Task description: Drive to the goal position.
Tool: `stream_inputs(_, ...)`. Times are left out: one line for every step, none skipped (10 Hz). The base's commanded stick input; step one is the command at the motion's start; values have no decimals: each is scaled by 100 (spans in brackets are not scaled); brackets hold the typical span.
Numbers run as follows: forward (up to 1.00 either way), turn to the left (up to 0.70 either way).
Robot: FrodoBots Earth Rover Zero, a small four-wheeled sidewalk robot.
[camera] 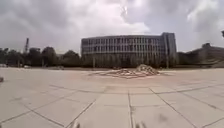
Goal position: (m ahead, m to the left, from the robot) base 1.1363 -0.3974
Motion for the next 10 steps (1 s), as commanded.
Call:
stream_inputs(70, 0)
stream_inputs(70, 0)
stream_inputs(70, 0)
stream_inputs(70, 0)
stream_inputs(70, 0)
stream_inputs(70, 0)
stream_inputs(70, 0)
stream_inputs(70, 0)
stream_inputs(70, 0)
stream_inputs(70, 0)
